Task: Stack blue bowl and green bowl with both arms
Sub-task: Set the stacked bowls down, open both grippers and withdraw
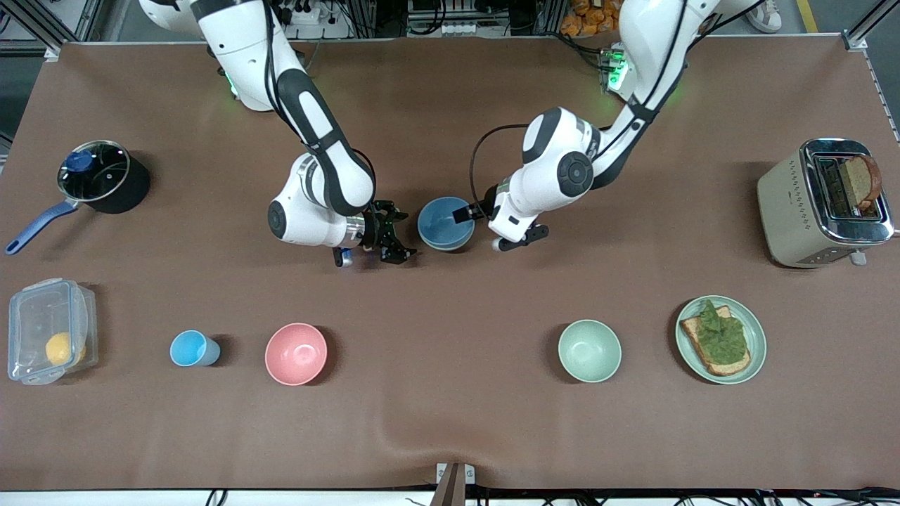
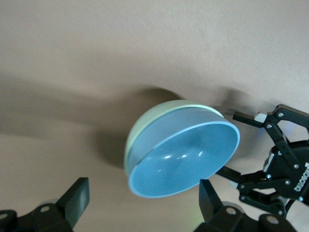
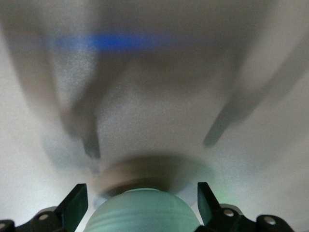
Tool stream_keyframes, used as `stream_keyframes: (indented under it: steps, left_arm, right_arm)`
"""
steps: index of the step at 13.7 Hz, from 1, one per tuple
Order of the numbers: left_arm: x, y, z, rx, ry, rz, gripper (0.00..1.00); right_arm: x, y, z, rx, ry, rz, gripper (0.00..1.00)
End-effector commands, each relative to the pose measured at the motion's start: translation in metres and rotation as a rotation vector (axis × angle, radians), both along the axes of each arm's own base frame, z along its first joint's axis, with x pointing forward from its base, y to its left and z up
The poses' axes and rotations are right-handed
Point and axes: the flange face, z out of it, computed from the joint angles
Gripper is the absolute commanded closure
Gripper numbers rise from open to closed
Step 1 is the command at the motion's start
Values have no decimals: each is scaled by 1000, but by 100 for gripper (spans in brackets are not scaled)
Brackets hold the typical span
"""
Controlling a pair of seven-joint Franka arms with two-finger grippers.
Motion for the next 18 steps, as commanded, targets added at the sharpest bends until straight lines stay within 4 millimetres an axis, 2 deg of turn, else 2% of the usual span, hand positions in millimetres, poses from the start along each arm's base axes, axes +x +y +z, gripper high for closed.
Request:
stream_keyframes:
  steps: [1, 3, 6, 8, 9, 10, 11, 12, 14, 17, 18]
  left_arm:
    - [19, 31, 51, 75, -18, -38, 0]
    - [51, 59, 81, 129, -11, -66, 0]
    - [90, 105, 133, 194, 0, -70, 0]
    - [111, 136, 168, 226, -18, -50, 0]
    - [122, 156, 187, 239, -37, -29, 0]
    - [127, 168, 205, 251, -64, -13, 0]
    - [128, 176, 215, 281, -95, -11, 0]
    - [130, 193, 228, 331, -137, -3, 0]
    - [129, 215, 249, 375, -186, 1, 0]
    - [127, 257, 273, 390, -200, -28, 0]
    - [124, 271, 277, 395, -193, -70, 0]
  right_arm:
    - [1, -10, 18, 1, -38, 86, 0]
    - [13, -43, 38, 6, 16, 179, 0]
    - [26, -98, 84, -75, 62, 366, 0]
    - [33, -124, 112, -198, 71, 541, 0]
    - [34, -132, 129, -276, 52, 685, 0]
    - [36, -144, 146, -344, 24, 818, 0]
    - [38, -155, 161, -372, -9, 929, 0]
    - [45, -178, 176, -370, -49, 1015, 0]
    - [54, -220, 193, -315, -94, 1077, 0]
    - [65, -258, 219, -299, -118, 1078, 0]
    - [71, -273, 235, -315, -140, 1046, 0]
